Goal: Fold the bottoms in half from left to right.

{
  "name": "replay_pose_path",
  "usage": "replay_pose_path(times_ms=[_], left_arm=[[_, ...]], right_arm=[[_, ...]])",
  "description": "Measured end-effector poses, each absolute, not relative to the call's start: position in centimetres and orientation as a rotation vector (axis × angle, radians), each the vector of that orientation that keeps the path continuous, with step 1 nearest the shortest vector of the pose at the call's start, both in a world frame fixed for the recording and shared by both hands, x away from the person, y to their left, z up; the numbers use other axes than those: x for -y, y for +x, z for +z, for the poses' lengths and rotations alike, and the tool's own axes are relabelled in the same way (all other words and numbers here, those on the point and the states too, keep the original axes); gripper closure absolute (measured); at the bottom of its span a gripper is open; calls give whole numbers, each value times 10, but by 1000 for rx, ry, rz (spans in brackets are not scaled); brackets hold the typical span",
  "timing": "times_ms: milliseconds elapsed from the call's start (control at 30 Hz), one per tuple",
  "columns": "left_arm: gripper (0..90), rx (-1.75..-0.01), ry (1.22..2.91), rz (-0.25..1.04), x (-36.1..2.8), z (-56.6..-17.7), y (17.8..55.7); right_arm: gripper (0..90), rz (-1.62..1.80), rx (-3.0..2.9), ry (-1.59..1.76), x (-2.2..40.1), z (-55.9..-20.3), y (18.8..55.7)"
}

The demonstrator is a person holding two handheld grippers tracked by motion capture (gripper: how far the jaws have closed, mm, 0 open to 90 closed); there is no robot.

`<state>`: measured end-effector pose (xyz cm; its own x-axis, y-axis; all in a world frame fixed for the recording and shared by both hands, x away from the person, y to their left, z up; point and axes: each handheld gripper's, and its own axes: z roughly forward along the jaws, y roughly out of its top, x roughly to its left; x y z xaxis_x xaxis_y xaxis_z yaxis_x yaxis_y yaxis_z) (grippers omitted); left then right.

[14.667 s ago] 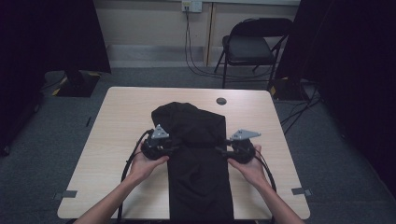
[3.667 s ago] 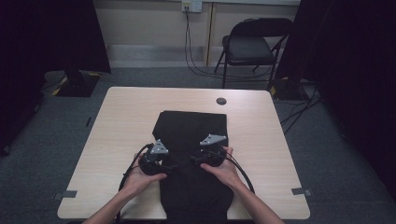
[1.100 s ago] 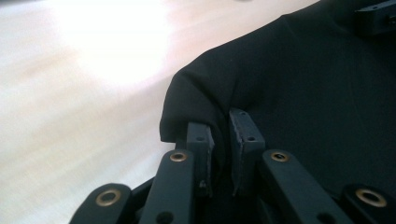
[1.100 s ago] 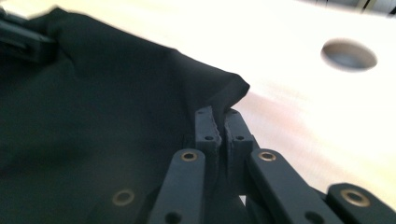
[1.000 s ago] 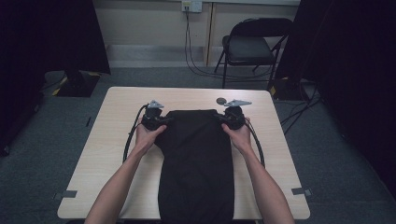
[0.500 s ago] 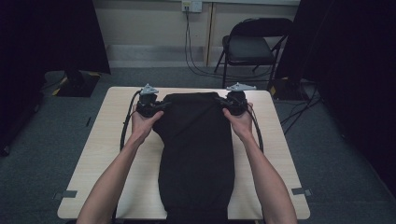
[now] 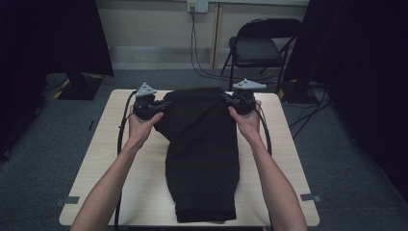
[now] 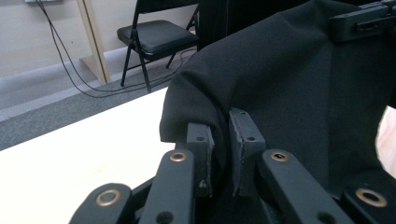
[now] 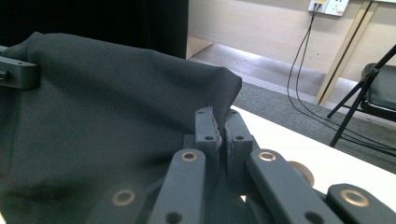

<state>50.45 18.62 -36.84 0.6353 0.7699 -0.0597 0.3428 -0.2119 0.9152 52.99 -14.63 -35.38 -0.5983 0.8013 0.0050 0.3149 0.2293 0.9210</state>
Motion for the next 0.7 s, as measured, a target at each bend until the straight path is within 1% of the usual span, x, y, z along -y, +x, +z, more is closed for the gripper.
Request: replay_pose_path(times_ms=[167, 300, 700], left_arm=[[802, -872, 1792, 498, -184, -368, 490], [802, -846, 1831, 503, -181, -371, 479], [802, -772, 1843, 479, -176, -372, 450]], right_arm=[[871, 1400, -2021, 1016, 153, -355, 516], [871, 1399, -2035, 998, 158, -358, 503], [871, 1450, -2039, 961, 174, -369, 468]])
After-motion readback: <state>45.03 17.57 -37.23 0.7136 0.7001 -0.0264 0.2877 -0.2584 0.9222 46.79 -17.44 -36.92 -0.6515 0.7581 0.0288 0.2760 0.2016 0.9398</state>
